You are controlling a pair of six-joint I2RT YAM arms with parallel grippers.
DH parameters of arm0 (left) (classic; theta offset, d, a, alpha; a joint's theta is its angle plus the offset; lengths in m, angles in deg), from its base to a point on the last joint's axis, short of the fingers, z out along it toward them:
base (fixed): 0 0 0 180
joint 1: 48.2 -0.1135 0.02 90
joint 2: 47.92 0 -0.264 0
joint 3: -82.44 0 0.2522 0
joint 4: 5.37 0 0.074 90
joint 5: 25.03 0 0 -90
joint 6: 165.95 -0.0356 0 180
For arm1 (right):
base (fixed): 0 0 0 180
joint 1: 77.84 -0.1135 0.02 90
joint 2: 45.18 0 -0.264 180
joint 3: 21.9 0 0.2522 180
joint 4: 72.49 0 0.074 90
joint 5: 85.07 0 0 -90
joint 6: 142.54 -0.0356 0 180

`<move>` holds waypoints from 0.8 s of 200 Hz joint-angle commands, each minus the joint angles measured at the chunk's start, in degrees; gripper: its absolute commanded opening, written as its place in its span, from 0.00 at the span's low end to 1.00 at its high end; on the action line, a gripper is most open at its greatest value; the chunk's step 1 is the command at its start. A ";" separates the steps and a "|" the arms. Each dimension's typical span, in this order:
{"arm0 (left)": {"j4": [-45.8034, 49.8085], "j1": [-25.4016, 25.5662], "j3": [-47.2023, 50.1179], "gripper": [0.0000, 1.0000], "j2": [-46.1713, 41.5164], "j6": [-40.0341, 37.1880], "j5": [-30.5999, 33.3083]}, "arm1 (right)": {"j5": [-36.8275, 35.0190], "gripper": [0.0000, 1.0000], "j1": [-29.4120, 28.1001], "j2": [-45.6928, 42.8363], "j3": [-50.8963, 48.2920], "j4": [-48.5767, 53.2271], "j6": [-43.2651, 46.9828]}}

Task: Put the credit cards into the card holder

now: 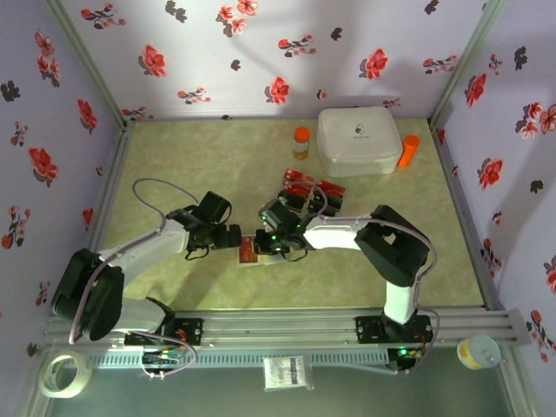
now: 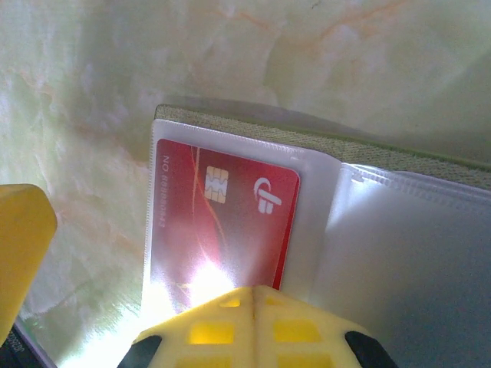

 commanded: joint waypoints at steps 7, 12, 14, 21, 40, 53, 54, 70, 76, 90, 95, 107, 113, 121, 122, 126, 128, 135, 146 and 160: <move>-4.04 -0.04 -0.52 1.00 -1.66 5.49 -5.22 | 0.45 0.02 0.17 -0.08 0.83 -0.85 -0.45; -4.83 0.17 -0.30 1.00 -1.75 6.28 -5.75 | 0.39 0.03 0.24 -0.41 0.84 -0.77 -0.37; -5.20 0.17 -0.23 1.00 -1.80 6.60 -5.90 | 0.28 0.02 0.20 -0.45 0.84 -0.71 -0.32; -6.31 0.53 -0.07 1.00 -1.89 7.67 -6.60 | 0.15 0.02 0.31 -0.99 0.84 -0.46 -0.21; -8.03 1.64 -0.22 1.00 -2.02 9.61 -7.00 | -0.16 0.02 0.84 -2.07 0.42 -0.14 0.08; -8.78 2.44 -0.58 1.00 -2.10 10.64 -6.96 | -0.23 0.02 1.32 -2.98 -0.14 -0.01 0.25; -8.80 2.53 -0.59 1.00 -2.10 10.72 -7.00 | -0.23 0.02 1.37 -3.04 -0.22 0.01 0.25; -10.03 3.64 -1.01 1.00 -2.25 12.24 -7.00 | -0.36 0.02 2.12 -4.17 -1.17 0.20 0.51; -10.53 4.11 -1.18 1.00 -2.37 12.95 -6.98 | -0.47 0.02 2.49 -4.82 -1.56 0.37 0.67; -11.88 5.40 -1.75 1.00 -2.76 14.40 -6.97 | -0.71 0.02 3.66 -6.33 -2.74 0.50 0.88; -12.28 5.88 -2.11 1.00 -2.84 14.85 -6.98 | -0.80 0.02 4.16 -6.91 -3.29 0.65 1.08; -13.06 6.87 -3.03 1.00 -3.06 15.65 -6.95 | -0.86 0.02 5.49 -8.32 -4.54 0.88 1.35; -13.40 7.31 -3.34 1.00 -3.05 16.07 -6.95 | -0.93 0.03 6.21 -9.15 -5.13 1.15 1.60; -14.03 7.89 -3.82 1.00 -3.09 16.55 -6.95 | -0.93 0.03 7.12 -10.04 -5.81 1.57 1.91; -14.06 7.97 -3.83 1.00 -3.13 16.67 -6.99 | -0.98 0.03 7.30 -10.17 -5.96 1.68 2.01; -14.24 8.34 -4.05 1.00 -3.13 16.84 -6.95 | -1.02 0.03 7.71 -10.55 -6.35 1.88 2.17; -14.37 8.44 -4.14 1.00 -3.11 16.95 -6.81 | -1.02 0.03 7.94 -10.76 -6.47 1.99 2.29; -14.75 8.98 -4.48 1.00 -3.05 17.30 -6.66 | -0.97 0.03 8.77 -11.55 -7.18 2.18 2.56; -15.28 9.86 -4.88 1.00 -2.99 17.65 -6.40 | -0.78 0.03 10.00 -12.52 -7.97 2.65 3.04; -16.03 10.72 -5.25 1.00 -2.48 17.85 -6.27 | -0.37 0.03 10.95 -13.32 -8.30 3.47 3.79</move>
